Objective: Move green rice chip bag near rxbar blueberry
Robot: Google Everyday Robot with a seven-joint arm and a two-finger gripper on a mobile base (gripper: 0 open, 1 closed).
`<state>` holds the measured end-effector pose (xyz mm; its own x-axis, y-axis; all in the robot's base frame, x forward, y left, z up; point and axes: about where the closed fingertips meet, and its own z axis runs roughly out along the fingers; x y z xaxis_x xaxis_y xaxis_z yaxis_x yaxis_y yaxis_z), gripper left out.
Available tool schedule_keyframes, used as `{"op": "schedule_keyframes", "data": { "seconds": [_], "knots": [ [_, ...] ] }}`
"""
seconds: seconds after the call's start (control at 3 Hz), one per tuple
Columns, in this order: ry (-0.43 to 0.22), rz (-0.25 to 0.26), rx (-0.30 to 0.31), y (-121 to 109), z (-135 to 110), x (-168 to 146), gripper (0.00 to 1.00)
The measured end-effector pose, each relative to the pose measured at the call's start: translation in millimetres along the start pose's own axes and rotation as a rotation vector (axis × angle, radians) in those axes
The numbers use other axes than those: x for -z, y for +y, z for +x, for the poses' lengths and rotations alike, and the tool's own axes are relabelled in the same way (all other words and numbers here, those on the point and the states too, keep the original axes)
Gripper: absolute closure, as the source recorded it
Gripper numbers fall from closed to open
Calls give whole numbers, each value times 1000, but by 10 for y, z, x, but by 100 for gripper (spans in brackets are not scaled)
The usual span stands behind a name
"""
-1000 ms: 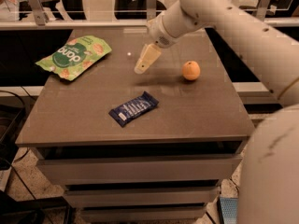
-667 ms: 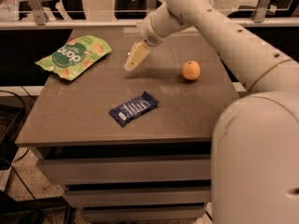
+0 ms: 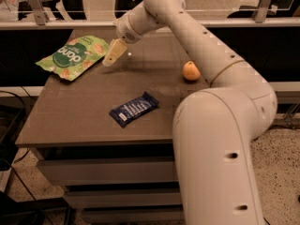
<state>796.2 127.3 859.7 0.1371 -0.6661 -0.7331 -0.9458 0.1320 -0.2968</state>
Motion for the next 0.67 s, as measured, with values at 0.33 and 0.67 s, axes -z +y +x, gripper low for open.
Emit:
{"op": "schedule_keyframes", "data": {
  "seconds": [0.33,0.67],
  "knots": [
    [-68,-41,-28,32,-164,-286,0],
    [-118,-79,-56,79,-285,-506,0]
  ]
}}
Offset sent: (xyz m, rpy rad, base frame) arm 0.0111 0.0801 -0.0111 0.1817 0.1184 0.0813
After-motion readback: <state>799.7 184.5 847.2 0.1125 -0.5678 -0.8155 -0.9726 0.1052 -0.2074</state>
